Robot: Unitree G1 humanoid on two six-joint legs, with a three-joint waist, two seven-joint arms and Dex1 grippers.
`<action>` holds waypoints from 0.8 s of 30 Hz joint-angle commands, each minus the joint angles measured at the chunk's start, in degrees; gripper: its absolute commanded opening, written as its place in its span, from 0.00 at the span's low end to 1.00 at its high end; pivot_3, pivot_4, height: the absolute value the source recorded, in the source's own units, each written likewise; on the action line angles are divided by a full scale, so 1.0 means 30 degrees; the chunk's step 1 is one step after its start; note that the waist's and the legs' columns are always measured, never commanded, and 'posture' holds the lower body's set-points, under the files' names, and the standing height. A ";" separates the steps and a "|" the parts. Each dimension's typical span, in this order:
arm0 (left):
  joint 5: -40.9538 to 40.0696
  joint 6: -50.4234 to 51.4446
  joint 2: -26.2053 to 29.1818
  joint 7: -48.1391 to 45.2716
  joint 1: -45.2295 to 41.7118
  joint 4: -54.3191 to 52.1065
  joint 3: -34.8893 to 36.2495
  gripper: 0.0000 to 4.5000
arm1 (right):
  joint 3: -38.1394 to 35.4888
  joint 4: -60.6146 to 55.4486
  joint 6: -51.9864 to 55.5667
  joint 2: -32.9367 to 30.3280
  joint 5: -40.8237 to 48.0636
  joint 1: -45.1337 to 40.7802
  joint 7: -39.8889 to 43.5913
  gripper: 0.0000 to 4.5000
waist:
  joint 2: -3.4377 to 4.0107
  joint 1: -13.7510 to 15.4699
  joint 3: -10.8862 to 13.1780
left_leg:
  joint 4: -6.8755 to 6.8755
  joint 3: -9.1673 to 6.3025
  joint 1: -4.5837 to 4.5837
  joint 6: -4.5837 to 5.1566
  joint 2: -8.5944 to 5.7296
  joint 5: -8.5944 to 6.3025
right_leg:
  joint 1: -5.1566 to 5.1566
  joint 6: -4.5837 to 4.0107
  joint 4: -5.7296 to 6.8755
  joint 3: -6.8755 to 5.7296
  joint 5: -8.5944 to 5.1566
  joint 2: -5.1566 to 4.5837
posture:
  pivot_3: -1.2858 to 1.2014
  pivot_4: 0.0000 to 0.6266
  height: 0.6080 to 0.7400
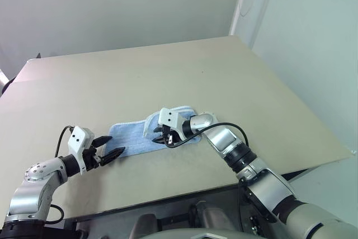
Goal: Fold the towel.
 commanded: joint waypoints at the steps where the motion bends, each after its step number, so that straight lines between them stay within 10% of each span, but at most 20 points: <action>1: -0.0139 -0.0138 0.0242 0.0043 0.0073 -0.0437 0.0671 0.87 | -0.0260 -0.1029 -0.0071 0.0164 0.0203 -0.0196 0.0284 0.03 | 0.0000 -0.0002 0.0000 | 0.0000 0.0000 0.0000 0.0000 0.0000 0.0000 | 0.0000 0.0000 0.0001 0.0001 0.0000 0.0000 | 0.52 0.00 1.00; 19: 0.0226 0.1101 0.0818 0.0805 0.0060 0.0499 0.1087 0.87 | -0.0090 -0.2276 0.0663 -0.0032 0.0034 0.0571 0.0472 0.01 | -0.0017 -0.0006 -0.0010 | 0.0000 -0.0005 0.0015 0.0000 0.0001 0.0000 | 0.0001 -0.0018 0.0011 -0.0005 -0.0012 0.0003 | 0.52 0.00 1.00; 24: -0.0707 0.3286 0.0959 0.1008 0.0216 0.0245 0.1576 0.87 | -0.0168 -0.2096 0.0234 -0.0118 0.0104 0.0709 0.0575 0.28 | -0.0023 -0.0016 -0.0014 | 0.0000 -0.0003 0.0003 0.0000 0.0000 0.0000 | -0.0001 -0.0004 0.0006 -0.0001 -0.0003 0.0001 | 0.52 0.00 1.00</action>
